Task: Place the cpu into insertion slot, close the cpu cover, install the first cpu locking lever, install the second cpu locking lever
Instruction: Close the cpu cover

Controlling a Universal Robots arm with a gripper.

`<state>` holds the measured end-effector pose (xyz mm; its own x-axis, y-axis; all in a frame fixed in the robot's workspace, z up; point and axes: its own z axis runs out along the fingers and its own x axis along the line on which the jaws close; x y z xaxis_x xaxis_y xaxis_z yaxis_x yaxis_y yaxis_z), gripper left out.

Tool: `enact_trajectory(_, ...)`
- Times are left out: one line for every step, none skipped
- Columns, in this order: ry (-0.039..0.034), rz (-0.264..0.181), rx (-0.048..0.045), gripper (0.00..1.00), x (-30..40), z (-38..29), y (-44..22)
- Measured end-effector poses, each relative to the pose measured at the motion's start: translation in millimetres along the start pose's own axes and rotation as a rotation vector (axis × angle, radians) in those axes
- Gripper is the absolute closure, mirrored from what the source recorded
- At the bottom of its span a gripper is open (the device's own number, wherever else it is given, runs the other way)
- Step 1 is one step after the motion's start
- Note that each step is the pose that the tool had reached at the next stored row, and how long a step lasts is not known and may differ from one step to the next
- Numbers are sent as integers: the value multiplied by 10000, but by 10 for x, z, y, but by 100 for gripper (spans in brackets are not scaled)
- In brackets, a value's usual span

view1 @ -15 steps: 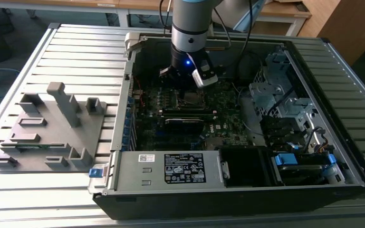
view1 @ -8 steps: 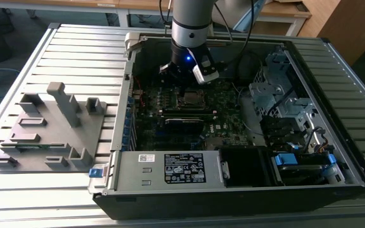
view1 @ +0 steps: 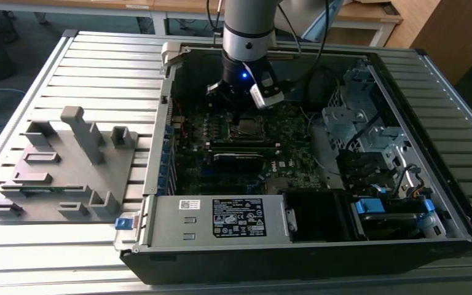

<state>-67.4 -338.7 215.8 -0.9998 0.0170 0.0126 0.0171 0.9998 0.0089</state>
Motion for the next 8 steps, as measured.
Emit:
enact_trajectory(0, 1, 0, 90, -9, 0, 0)
enact_trajectory(0, 0, -1, 90, -18, 0, 0)
enact_trajectory(0, 1, -1, 90, -29, 0, 0)
enact_trajectory(0, 1, -1, 90, -40, 0, 1)
enact_trajectory(-1, 2, -2, 90, -51, 0, 1)
enact_trajectory(-1, 1, -1, 90, -63, 0, 1)
enact_trajectory(0, 1, -1, 90, -76, -1, 1)
enact_trajectory(-1, 0, -1, 90, -89, 0, 2)
